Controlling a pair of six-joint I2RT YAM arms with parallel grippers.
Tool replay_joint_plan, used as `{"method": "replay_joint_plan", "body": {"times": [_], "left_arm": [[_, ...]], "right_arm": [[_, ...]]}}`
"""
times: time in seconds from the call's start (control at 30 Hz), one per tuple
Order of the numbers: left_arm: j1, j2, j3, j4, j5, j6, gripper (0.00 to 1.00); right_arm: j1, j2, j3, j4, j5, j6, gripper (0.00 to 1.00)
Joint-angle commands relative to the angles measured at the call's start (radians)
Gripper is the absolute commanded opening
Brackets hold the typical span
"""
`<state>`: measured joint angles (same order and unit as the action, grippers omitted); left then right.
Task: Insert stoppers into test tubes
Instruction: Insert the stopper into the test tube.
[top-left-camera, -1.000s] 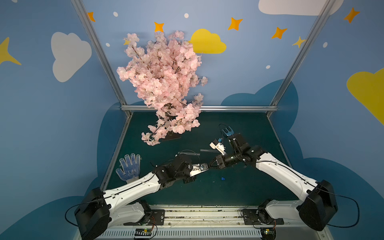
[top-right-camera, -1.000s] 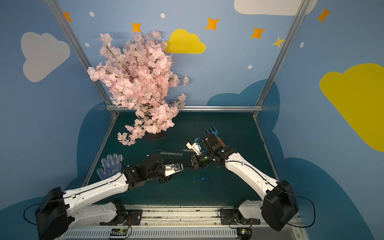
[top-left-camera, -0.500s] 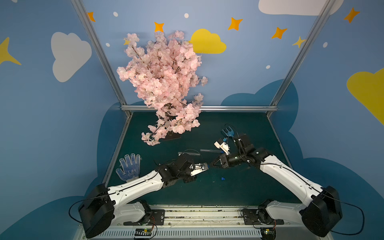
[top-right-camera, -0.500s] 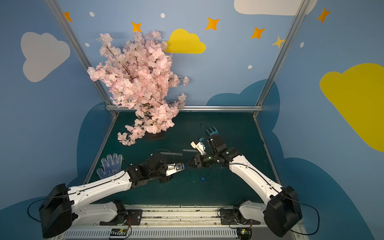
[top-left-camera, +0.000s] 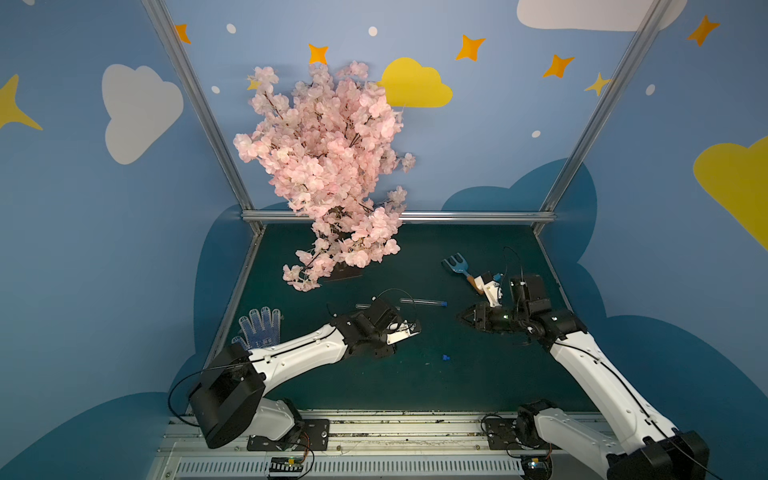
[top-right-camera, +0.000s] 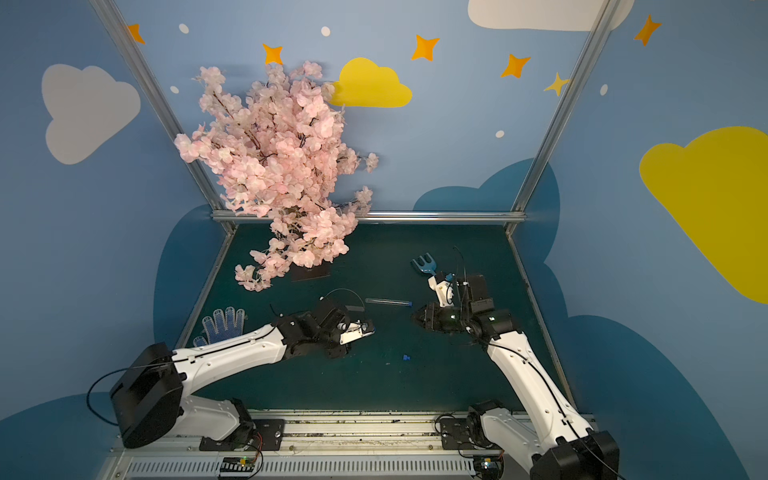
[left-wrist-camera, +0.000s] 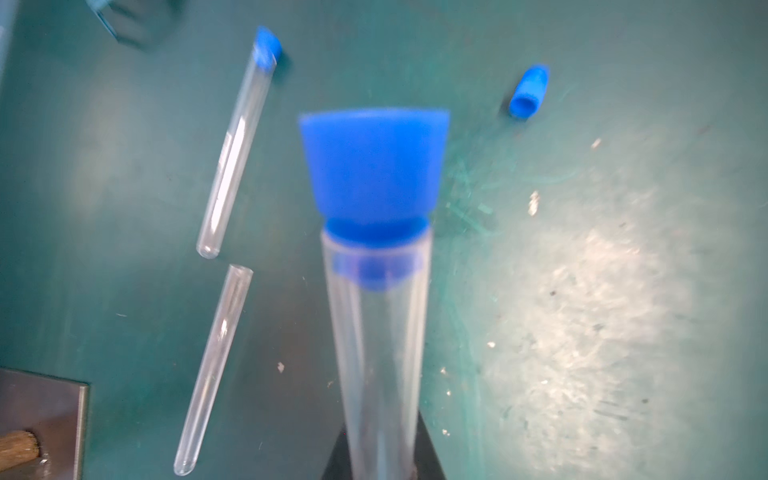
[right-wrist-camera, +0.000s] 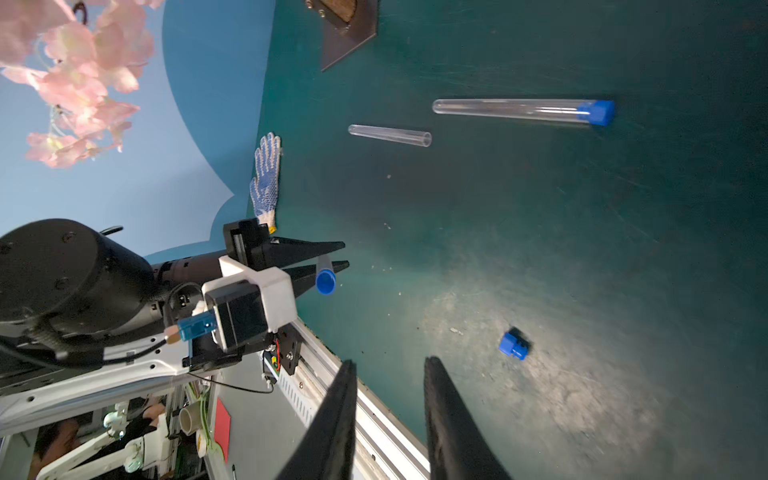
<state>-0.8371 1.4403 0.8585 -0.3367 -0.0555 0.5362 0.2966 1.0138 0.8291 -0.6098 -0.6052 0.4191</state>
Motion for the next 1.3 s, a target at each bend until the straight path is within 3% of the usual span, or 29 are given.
{"method": "replay_joint_plan", "body": {"times": [0.0, 0.23, 0.4, 0.8, 1.0, 1.27], "left_arm": [[0.012, 0.044, 0.062, -0.074, 0.019, 0.048, 0.02], [0.016, 0.066, 0.106, -0.097, 0.033, 0.095, 0.02], [0.017, -0.046, 0.055, -0.031, 0.103, 0.094, 0.02], [0.079, -0.313, -0.117, 0.255, 0.382, -0.083, 0.02], [0.081, -0.396, -0.181, 0.363, 0.391, -0.065, 0.02], [0.089, -0.420, -0.227, 0.480, 0.431, -0.058, 0.02]], "right_arm": [[-0.017, -0.028, -0.024, -0.030, 0.016, -0.009, 0.29], [-0.027, -0.029, -0.039, -0.026, -0.022, -0.017, 0.29], [-0.002, 0.039, -0.019, 0.005, -0.176, -0.032, 0.30], [0.122, 0.031, 0.116, -0.005, -0.177, -0.143, 0.38], [0.187, 0.099, 0.245, -0.045, -0.245, -0.128, 0.39], [0.276, 0.141, 0.365, -0.080, -0.266, -0.100, 0.49]]}}
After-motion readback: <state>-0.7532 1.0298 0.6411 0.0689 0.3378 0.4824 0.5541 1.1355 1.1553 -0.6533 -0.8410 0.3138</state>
